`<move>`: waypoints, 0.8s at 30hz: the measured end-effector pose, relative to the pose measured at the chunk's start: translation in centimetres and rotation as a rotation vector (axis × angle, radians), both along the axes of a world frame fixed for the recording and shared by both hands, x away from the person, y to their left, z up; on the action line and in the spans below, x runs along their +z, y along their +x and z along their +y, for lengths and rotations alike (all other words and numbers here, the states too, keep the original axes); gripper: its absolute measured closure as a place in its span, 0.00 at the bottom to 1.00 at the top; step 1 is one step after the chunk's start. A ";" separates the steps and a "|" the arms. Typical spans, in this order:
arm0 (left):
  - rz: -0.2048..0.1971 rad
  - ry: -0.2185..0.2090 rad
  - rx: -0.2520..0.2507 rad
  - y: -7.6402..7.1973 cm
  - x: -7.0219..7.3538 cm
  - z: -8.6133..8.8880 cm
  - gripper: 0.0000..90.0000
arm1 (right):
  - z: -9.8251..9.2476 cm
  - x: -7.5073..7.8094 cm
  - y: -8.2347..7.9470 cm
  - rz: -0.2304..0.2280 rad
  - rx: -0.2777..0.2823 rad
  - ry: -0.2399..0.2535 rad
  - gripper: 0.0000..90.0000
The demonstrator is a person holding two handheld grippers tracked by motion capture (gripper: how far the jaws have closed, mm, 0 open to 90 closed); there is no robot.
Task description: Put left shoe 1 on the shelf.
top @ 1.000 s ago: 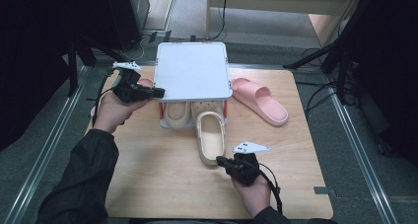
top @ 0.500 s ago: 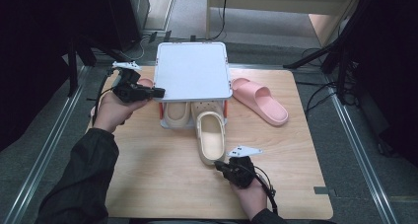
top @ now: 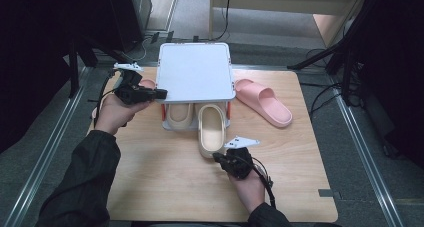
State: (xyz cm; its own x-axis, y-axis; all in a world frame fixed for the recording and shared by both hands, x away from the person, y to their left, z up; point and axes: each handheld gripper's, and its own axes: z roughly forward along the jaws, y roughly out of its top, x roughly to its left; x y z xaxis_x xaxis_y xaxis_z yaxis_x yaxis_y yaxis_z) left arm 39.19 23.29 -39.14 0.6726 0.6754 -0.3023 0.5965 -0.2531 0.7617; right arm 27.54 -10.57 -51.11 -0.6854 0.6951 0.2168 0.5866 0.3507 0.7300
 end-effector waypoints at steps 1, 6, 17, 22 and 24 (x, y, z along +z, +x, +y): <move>0.000 0.000 0.000 0.0 0.0 0.0 0.97 | 0.1 0.1 0.3 0.001 -0.001 -0.003 1.00; 0.001 -0.012 0.000 0.0 -0.1 0.1 0.97 | 0.5 0.2 1.5 -0.010 -0.001 -0.008 1.00; -0.002 -0.008 0.000 -0.1 -0.1 0.0 0.96 | 1.0 0.3 3.7 -0.003 0.001 -0.014 1.00; -0.002 -0.003 0.002 -0.1 0.0 0.0 0.96 | 1.3 0.4 5.1 -0.002 0.000 -0.018 0.98; -0.003 -0.002 0.001 -0.1 0.0 0.0 0.96 | 1.5 0.6 5.8 -0.001 0.001 -0.023 0.98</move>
State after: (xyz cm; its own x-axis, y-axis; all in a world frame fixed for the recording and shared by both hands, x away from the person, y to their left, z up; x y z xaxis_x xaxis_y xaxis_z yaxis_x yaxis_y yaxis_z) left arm 39.09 23.29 -39.17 0.6728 0.6757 -0.3012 0.5943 -0.2513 0.7640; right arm 33.32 -9.02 -50.55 -0.6860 0.6996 0.1997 0.5856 0.3681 0.7222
